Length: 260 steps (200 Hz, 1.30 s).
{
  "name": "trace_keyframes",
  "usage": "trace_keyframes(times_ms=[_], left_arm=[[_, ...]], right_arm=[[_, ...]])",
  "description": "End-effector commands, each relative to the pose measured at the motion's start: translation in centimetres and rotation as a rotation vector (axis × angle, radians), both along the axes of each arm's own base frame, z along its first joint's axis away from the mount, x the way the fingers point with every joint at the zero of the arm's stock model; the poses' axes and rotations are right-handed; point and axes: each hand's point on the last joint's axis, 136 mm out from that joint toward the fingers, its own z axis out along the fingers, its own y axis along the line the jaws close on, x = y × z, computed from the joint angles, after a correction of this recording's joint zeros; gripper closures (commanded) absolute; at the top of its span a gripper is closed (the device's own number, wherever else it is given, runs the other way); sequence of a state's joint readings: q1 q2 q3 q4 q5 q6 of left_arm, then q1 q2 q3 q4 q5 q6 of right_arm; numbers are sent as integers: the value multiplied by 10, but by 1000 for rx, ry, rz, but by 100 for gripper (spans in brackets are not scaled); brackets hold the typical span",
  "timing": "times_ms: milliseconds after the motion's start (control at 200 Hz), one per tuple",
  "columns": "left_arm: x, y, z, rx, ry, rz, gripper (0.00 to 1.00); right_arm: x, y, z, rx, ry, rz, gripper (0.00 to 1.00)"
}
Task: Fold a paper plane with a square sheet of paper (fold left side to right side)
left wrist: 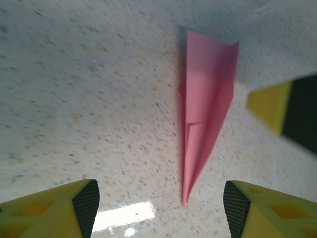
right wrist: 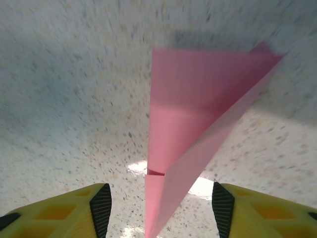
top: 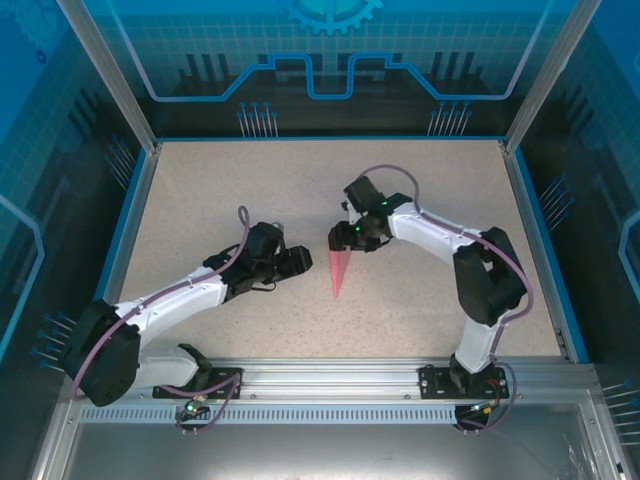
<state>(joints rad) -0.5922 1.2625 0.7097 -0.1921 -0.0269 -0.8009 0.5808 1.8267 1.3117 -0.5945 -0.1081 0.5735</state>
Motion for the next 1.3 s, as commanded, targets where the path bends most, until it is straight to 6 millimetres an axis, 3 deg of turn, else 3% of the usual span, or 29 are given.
trace_keyframes(times_ms=[0,190,345,530,665,705,840,975,1165,1296], left_arm=[[3,19,3,85,-19,44,29],[-3,21,-4,77,1,51,27],[-5,24,-4,74,-3,61,26],[-3,33,10,106,-34,77,25],[-1,44,22,123,-63,102,24],[-1,47,24,125,-72,114,23],[-1,52,32,111,-96,131,21],[-2,52,33,104,-93,130,20],[-3,49,30,95,-76,122,19],[-2,48,31,94,-77,118,18]], right_arm=[[-13,-9,-34,-100,91,-56,43],[-18,-5,-38,-142,99,-33,66],[-20,4,-14,-89,58,11,100],[-33,29,36,119,-17,92,100],[-44,39,53,288,-32,125,100],[-46,40,49,324,-23,129,100],[-51,36,5,383,50,127,100],[-48,14,-38,338,91,91,100],[-45,-11,-52,288,92,66,96],[-47,-25,-54,229,88,64,81]])
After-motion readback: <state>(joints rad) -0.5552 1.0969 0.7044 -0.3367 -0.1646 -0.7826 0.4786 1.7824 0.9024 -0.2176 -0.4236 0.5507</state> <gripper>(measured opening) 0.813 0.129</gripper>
